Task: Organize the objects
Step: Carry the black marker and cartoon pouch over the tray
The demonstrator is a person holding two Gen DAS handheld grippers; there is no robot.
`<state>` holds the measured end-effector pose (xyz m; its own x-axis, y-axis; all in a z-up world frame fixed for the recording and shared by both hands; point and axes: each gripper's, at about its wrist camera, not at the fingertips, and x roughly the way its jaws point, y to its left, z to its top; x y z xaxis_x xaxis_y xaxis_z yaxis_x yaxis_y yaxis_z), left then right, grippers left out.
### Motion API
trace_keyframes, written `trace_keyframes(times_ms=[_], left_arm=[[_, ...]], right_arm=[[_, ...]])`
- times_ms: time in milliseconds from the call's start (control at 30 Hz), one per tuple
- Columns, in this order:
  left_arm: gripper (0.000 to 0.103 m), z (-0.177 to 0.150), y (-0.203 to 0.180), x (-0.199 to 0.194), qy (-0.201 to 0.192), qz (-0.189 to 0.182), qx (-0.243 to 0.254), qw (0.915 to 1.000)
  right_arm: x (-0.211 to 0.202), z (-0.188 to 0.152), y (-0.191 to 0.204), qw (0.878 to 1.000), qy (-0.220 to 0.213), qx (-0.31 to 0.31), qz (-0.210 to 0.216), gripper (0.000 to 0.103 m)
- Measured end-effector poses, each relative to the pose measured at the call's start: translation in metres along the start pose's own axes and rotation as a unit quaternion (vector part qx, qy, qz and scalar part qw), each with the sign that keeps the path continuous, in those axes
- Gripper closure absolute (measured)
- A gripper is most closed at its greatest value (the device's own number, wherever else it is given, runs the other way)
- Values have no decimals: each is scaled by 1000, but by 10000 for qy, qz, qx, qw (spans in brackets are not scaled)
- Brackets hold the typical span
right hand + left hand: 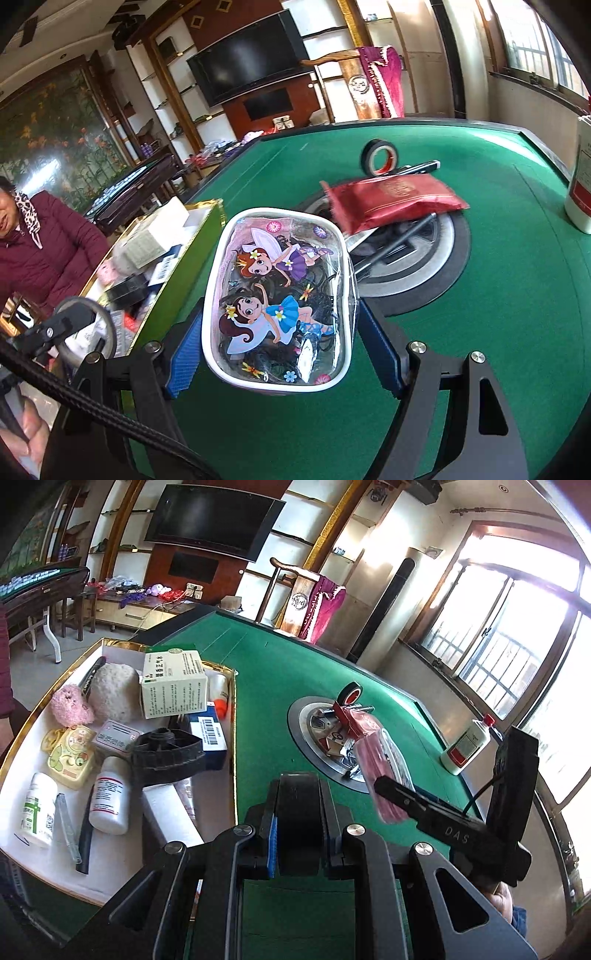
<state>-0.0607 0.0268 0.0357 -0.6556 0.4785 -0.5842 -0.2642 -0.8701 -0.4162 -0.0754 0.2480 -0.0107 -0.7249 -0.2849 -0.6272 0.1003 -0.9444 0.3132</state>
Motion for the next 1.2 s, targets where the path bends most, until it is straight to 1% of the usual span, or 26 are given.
trace_keyframes(times_ms=[333,567,700,900,1000,1200], left_arm=[[89,5,24,-15,-156,37,-197,9997],[89,8,49,-28,-295,96,-376,9988],[89,12,66,-37,-390,189,-501,9978],[89,15,106,-52,-576,455,-829,9939],[89,13,127,-55,-608,569,-1010,9914],[89,10,161,-46,-552,672,-1294,9878]], right_arm=[[3,-17,36,9993,75,-105,342,25],[6,-29,60,9982,134,-233,538,25],[8,-33,75,9973,161,-354,630,25],[7,-43,111,9947,155,-673,759,25],[7,-46,126,9928,197,-808,864,25],[22,-55,164,9866,377,-1211,1022,25]])
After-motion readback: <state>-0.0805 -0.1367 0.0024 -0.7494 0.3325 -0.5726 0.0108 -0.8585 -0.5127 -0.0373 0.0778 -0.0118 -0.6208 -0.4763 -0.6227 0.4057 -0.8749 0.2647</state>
